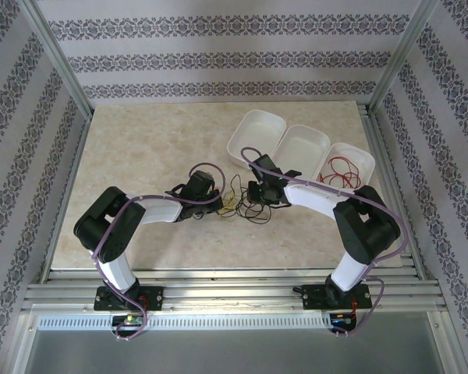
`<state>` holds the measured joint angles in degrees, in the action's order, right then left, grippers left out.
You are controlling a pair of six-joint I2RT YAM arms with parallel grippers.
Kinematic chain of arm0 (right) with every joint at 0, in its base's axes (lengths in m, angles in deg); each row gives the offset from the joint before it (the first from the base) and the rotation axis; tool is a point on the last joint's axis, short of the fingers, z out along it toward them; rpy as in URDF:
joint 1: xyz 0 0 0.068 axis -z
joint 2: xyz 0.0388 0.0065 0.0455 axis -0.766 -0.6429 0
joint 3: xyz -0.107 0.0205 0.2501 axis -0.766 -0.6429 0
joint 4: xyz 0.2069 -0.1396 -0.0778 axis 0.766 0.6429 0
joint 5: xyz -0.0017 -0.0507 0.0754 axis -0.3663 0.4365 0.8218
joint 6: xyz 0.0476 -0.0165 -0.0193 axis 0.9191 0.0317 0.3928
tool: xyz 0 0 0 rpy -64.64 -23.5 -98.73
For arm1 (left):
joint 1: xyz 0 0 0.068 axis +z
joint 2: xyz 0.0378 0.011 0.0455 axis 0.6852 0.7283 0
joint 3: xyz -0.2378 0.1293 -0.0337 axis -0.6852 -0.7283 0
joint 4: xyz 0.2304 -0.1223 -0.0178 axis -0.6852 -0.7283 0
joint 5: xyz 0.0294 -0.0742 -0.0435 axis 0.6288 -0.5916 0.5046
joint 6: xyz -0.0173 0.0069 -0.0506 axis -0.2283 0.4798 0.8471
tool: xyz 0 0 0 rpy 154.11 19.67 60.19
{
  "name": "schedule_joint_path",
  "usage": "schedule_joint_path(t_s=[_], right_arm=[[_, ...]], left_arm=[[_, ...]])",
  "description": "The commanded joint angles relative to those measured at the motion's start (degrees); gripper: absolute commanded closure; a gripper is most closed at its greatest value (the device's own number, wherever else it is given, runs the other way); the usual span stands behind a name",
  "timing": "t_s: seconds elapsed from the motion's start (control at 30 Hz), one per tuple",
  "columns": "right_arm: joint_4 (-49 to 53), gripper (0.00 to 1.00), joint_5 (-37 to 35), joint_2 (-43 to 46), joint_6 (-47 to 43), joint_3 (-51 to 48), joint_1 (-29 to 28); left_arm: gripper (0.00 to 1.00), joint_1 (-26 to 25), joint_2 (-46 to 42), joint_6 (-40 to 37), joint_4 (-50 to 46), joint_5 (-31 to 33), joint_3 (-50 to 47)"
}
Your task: Untangle the cables
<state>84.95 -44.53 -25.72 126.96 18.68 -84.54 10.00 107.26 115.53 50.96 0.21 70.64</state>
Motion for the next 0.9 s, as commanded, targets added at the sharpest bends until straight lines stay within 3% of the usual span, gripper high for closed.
schedule_joint_path(t_s=[0.0,0.13,0.5,0.87], right_arm=[[-0.99,0.87,1.00,0.82,-0.43,2.61,-1.02],[0.30,0.95,0.79,3.71,-1.51,3.18,-1.11],[0.72,0.98,1.54,15.45,-4.43,4.89,-1.87],[-1.21,0.99,0.42,23.69,-6.26,5.63,-2.49]], left_arm=[[1.00,0.30,-1.22,-2.36,0.41,-0.32,-0.82],[1.00,-0.05,-3.78,-4.72,3.17,0.32,-0.80],[1.00,-1.02,-7.66,-11.76,2.04,4.75,2.52],[1.00,-1.99,-7.11,-13.47,-0.40,5.56,3.73]])
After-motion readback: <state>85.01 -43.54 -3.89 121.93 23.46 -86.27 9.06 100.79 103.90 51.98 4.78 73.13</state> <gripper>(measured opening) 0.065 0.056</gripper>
